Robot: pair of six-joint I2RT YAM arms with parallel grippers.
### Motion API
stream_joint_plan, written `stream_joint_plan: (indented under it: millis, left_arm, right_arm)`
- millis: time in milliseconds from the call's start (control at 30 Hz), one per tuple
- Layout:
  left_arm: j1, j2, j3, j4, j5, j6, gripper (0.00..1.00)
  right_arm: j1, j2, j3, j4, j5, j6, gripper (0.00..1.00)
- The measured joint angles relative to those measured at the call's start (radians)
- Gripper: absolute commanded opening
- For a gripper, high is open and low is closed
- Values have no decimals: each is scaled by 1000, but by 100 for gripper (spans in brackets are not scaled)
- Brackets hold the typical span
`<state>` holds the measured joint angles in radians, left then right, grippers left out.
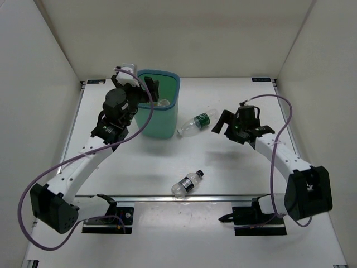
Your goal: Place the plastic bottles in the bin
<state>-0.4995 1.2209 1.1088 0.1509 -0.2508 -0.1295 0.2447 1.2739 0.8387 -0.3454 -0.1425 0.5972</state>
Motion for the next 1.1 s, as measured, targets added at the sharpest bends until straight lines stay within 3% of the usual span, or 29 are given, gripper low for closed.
stream_joint_plan:
  millis: [133, 333, 533, 700, 933, 1100]
  left_arm:
    - [-7, -83, 31, -71, 11, -18, 98]
    - [-39, -295, -123, -242, 31, -106, 99]
    - [64, -342, -253, -506, 26, -146, 99]
    - [92, -398, -298, -599, 28, -172, 99]
    - [106, -434, -320, -623, 56, -189, 99]
    - [113, -448, -320, -640, 56, -184, 99]
  right_arm:
    - [29, 133, 130, 49, 46, 58, 99]
    - [49, 348, 365, 49, 127, 116, 99]
    - [89, 507, 422, 35, 228, 186, 99]
    - [142, 682, 576, -24, 277, 221, 99]
    - [180, 752, 586, 18, 283, 299, 82]
    - [180, 761, 583, 26, 296, 319, 55]
